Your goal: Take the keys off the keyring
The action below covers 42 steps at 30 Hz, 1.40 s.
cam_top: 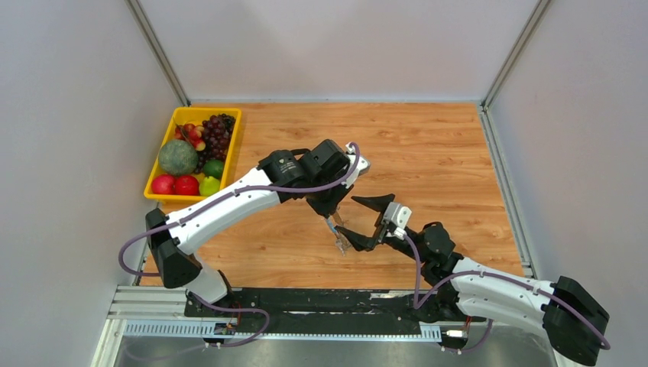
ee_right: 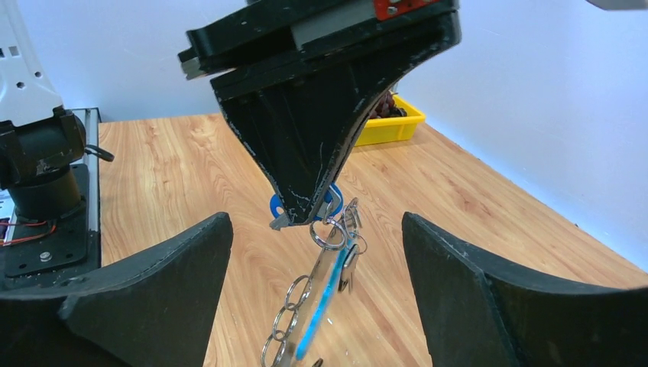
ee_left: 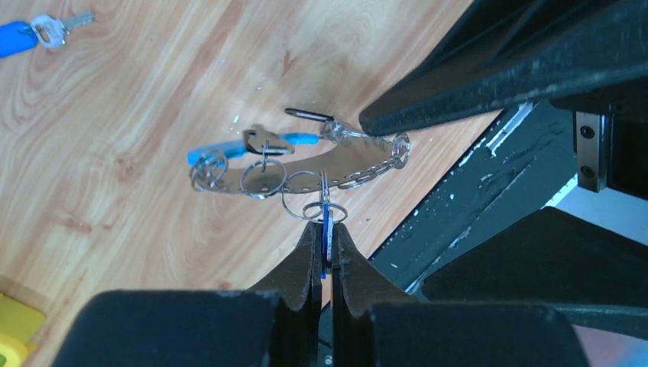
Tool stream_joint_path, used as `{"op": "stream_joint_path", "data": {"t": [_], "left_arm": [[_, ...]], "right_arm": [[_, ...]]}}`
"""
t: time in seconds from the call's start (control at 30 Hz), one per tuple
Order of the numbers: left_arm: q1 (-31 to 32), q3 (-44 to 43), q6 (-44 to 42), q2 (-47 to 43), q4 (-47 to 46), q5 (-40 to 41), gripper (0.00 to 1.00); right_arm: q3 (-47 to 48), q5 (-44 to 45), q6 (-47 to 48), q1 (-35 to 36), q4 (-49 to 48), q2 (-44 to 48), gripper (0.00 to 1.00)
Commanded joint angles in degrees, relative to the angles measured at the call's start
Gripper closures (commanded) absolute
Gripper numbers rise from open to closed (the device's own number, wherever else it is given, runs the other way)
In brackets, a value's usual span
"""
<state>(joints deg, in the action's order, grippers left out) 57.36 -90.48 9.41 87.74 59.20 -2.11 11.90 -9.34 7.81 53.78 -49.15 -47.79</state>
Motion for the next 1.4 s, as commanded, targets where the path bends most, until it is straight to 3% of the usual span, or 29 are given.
{"op": "stream_joint_path", "data": {"t": [0.0, 0.27, 0.7, 1.37], "left_arm": [[-0.2, -7.3, 4.7, 2.0, 9.0, 0.3, 1.0], [-2.6, -13.5, 6.9, 3.6, 13.4, -5.9, 1.0], [-2.7, -9.5, 7.8, 1.0, 11.1, -16.3, 1.0], [-2.8, -7.8, 7.8, 0.2, 9.6, -19.7, 1.0]], "right_arm": [[-0.4, 0.5, 2.0, 1.8, -0.1, -0.3, 0.14], [-0.9, 2.8, 9.0, 6.5, 0.6, -3.2, 0.14], [-0.5, 7.0, 10.7, 6.6, -4.1, -5.1, 0.17], [1.1, -0.4, 7.6, 6.5, -4.3, -5.3, 0.47]]}}
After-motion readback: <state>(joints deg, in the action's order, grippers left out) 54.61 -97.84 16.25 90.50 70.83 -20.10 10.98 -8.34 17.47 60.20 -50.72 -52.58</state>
